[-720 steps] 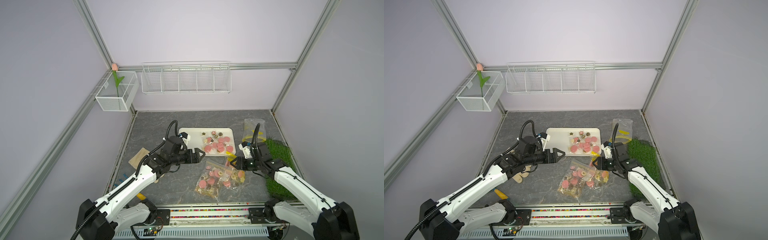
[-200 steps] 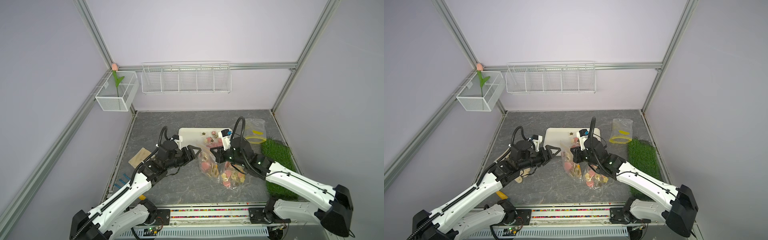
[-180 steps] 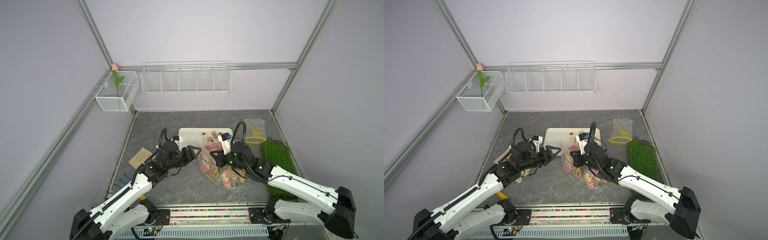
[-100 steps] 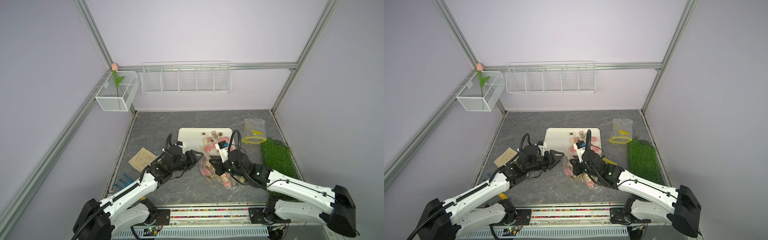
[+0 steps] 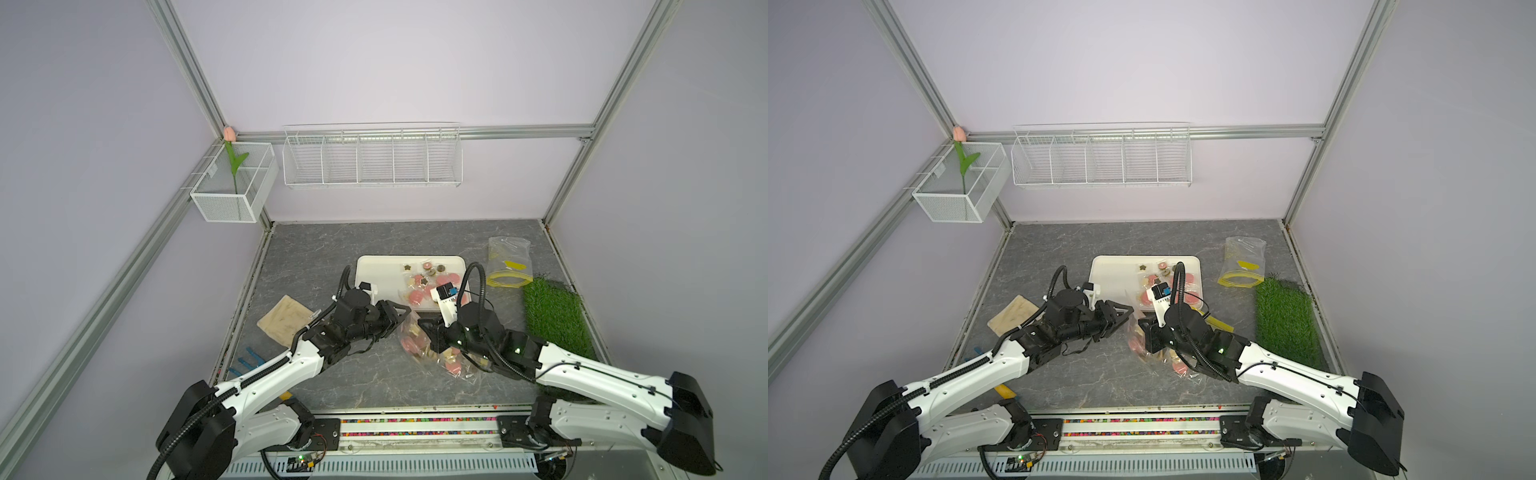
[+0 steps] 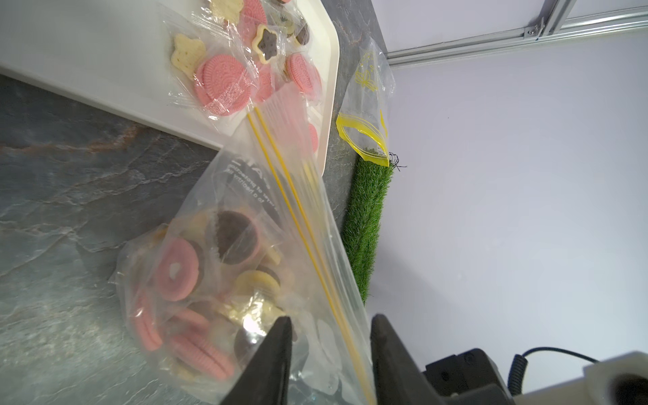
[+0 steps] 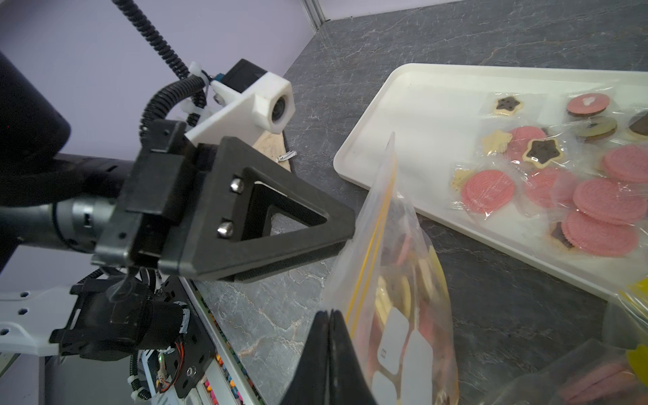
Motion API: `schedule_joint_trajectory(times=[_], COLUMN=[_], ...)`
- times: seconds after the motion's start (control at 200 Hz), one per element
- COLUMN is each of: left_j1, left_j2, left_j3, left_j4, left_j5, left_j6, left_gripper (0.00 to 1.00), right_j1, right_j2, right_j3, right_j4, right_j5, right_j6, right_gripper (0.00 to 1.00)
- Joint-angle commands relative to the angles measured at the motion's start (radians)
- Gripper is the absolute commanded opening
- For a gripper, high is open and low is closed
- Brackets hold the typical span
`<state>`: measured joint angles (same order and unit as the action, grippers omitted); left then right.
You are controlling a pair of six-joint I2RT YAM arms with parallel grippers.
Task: Pour cookies out of the ziploc bag
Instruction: Place the ziploc bag at the center of the board, then open the ziploc bag at the center of the board.
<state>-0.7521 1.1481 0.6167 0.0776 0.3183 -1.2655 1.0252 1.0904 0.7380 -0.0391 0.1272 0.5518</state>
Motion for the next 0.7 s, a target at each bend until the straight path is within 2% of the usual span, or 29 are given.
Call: schedule_joint_trajectory(times=[0.0, 0.15, 0.29, 0.405, 0.505, 0.63, 0.7], left_j1=[-0.007, -0.008, -0.008, -0.008, -0.008, -0.007, -0.007], left_j2=[0.010, 0.002, 0.003, 0.012, 0.010, 0.004, -0.002], left_j3=[0.011, 0.020, 0.022, 0.028, 0.035, 0.046, 0.053], left_j4=[0.052, 0.041, 0.030, 0.032, 0.015, -0.013, -0.021], left_j5=[0.005, -0.007, -0.024, -0.012, -0.016, -0.031, -0.032], left_j6=[-0.021, -0.008, -0.002, 0.001, 0.017, 0.060, 0.090], left_gripper=[0.36, 0.27, 0.13, 0.08, 0.00, 0.00, 0.00], right_j1=[0.010, 0.018, 0.028, 0.033, 0.033, 0.033, 0.033], right_j2=[-0.003, 0.009, 0.015, 0.006, 0.006, 0.008, 0.002], right_j3=[-0.013, -0.011, -0.002, -0.012, -0.012, 0.005, 0.022], right_j4=[0.041, 0.052, 0.041, 0.043, 0.038, -0.005, -0.047], right_j5=[-0.003, -0.009, -0.007, 0.004, 0.010, 0.005, 0.019], right_j6=[-0.016, -0.015, -0.020, -0.016, -0.007, -0.009, -0.007], right_gripper=[0.07, 0.07, 0.07, 0.07, 0.08, 0.23, 0.40])
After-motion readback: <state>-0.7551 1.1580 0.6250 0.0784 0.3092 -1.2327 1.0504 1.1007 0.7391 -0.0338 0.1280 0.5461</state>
